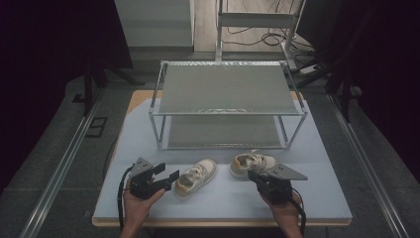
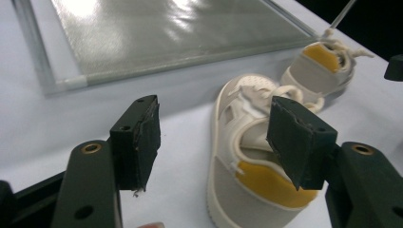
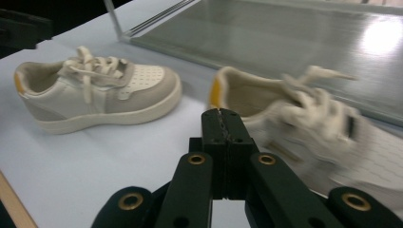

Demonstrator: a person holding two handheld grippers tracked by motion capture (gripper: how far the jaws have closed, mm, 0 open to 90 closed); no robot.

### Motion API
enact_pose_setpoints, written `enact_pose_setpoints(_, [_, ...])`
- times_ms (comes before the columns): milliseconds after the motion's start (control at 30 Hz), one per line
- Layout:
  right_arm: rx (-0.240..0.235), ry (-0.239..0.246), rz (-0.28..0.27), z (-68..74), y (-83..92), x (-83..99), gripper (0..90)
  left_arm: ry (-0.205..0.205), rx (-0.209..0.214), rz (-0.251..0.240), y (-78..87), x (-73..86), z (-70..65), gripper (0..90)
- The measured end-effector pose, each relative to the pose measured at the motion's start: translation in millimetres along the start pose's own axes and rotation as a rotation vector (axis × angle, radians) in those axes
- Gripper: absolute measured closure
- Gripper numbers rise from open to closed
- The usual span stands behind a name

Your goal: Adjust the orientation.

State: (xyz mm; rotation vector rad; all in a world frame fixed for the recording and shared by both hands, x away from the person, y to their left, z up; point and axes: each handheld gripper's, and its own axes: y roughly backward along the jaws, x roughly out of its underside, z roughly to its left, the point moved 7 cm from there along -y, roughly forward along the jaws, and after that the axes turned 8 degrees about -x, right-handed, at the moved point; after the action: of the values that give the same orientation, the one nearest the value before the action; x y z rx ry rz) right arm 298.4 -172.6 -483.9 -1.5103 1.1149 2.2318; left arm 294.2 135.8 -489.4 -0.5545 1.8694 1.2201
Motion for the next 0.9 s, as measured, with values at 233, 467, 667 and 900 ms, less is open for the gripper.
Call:
enact_pose_setpoints(233, [-0.016,0.011,0.022,14.1,-24.9,0.0,89.7,0.013,0.0,0.003,0.4,0.5,3.8,35.0])
enact_pose_setpoints(467, [-0.007,0.015,0.029,20.7,-42.1,0.8,89.7,0.018,-0.006,0.011,0.0,1.7,6.9,34.8])
enact_pose_setpoints(667, [0.035,0.01,0.05,24.2,-69.2,1.6,89.8,0.021,-0.006,0.034,-4.1,6.4,8.9,34.6])
enact_pose_setpoints(900, [0.093,0.007,0.037,20.8,-86.1,-5.2,89.8,0.024,-0.01,0.039,-4.5,8.2,11.2,34.5])
